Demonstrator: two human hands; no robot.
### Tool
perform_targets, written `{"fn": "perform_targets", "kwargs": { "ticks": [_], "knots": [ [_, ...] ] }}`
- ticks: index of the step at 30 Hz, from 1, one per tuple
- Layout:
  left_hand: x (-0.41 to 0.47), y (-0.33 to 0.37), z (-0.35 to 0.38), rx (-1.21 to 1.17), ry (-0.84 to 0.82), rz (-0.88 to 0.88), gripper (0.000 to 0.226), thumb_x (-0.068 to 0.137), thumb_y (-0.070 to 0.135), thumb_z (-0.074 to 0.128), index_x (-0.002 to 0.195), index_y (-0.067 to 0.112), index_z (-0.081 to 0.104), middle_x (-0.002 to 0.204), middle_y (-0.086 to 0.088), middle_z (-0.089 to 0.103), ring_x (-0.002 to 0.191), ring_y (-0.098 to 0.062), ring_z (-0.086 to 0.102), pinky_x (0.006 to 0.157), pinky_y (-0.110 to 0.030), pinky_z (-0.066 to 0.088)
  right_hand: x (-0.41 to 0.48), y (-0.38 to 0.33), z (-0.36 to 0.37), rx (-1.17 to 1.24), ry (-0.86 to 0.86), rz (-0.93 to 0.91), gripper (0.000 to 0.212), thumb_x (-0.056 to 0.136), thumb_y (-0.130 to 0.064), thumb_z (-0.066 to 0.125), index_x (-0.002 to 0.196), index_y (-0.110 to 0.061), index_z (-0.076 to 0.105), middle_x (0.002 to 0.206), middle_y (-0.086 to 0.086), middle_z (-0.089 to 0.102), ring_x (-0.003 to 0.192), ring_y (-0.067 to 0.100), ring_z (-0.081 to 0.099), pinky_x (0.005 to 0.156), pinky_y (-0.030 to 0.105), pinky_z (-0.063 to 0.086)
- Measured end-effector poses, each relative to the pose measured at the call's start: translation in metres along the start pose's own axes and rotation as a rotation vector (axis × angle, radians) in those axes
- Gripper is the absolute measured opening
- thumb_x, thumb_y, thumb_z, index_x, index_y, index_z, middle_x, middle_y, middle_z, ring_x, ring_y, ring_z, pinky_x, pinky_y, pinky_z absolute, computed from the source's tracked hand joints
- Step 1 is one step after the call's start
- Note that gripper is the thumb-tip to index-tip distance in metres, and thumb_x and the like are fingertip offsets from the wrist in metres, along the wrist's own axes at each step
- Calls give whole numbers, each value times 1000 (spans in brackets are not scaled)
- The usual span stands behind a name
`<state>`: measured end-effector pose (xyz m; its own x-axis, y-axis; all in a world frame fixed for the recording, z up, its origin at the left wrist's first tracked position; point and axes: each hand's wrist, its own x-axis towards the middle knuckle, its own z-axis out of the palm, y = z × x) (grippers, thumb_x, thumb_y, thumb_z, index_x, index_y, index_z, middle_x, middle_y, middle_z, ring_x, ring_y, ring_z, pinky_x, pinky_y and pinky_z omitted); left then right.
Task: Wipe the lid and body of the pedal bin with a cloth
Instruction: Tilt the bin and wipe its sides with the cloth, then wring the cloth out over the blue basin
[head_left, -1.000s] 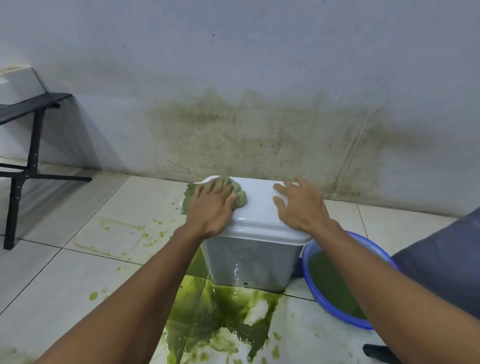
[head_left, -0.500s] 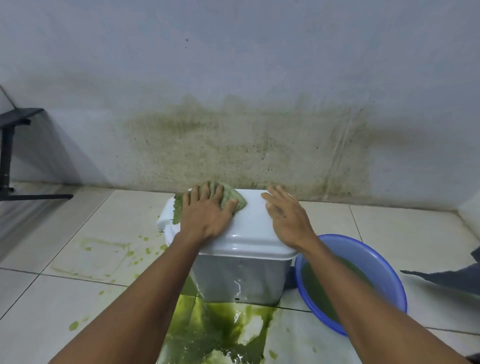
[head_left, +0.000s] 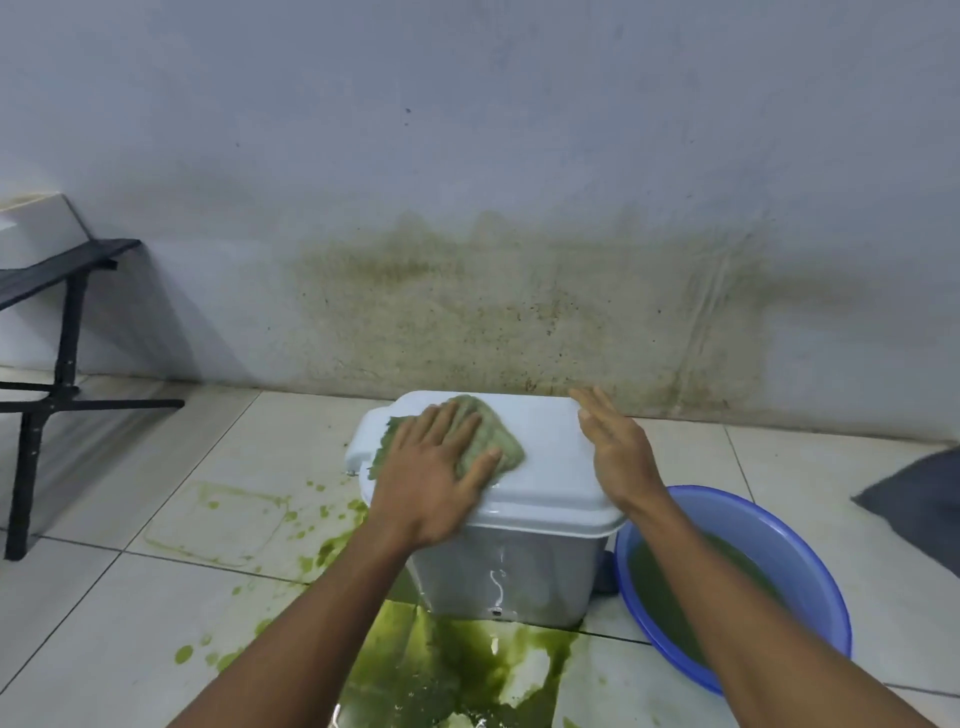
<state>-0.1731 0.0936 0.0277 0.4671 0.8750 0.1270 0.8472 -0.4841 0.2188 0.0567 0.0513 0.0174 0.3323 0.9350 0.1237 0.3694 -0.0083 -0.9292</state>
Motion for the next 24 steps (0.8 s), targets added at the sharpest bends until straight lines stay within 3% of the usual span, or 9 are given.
{"fn": "perform_targets", "kwargs": {
  "ticks": [3,6,8,10,12,15,19,21,24],
  "knots": [
    [15,-7,-3,10,-7,-173,79,94,73,11,162,34,23,172,-1,9,158,-21,4,127,-41,-2,-10,-2,5,164,8,31,39,107,-22,40,145,-24,49,160,-6,31,147,0,20,113,18,16],
    [32,15,1,13,-55,-202,71,103,63,17,164,27,15,172,-3,4,158,-23,-1,127,-43,-5,-12,0,12,97,16,17,40,108,-26,37,146,-29,47,161,-7,28,147,0,19,123,30,14],
    [38,39,5,20,-80,-132,71,103,62,15,164,25,10,172,-1,1,159,-21,-4,127,-44,-4,-9,0,12,81,32,20,39,108,-30,36,146,-32,46,162,-6,26,147,2,19,124,38,14],
    [40,65,13,30,-101,-41,71,103,61,11,164,25,6,172,1,-2,159,-19,-7,128,-45,-3,-6,0,15,117,38,5,40,106,-33,37,145,-33,46,162,-6,27,145,-3,17,124,38,15],
    [38,88,20,34,-102,49,68,104,56,11,164,25,4,172,0,-2,158,-18,-7,128,-43,-4,-5,-1,16,173,32,-19,44,103,-37,38,145,-30,47,160,-7,31,146,-5,16,123,31,17],
    [27,105,27,31,-81,151,69,103,51,20,164,23,3,172,-3,1,159,-18,-5,128,-41,-5,-3,-5,7,423,20,44,39,105,-24,43,143,-19,51,155,-5,40,144,2,29,113,17,26],
    [13,111,32,-3,-31,240,79,98,64,18,164,20,15,171,-3,10,159,-18,1,129,-41,-1,-7,-7,-15,702,-57,202,29,101,-20,49,119,-24,71,141,-3,58,132,9,51,112,28,38],
    [10,116,38,-19,-22,299,75,100,61,16,163,20,19,171,-4,15,159,-18,6,129,-41,3,-14,-8,-20,713,-11,250,29,99,-14,51,119,-19,71,136,1,62,126,13,56,109,31,43],
    [3,121,44,-88,38,385,64,105,51,23,159,18,33,167,-4,30,156,-19,19,129,-39,9,-31,-15,-26,699,151,309,33,96,-5,54,127,-9,66,128,5,66,113,10,63,91,23,50]
  ]
}}
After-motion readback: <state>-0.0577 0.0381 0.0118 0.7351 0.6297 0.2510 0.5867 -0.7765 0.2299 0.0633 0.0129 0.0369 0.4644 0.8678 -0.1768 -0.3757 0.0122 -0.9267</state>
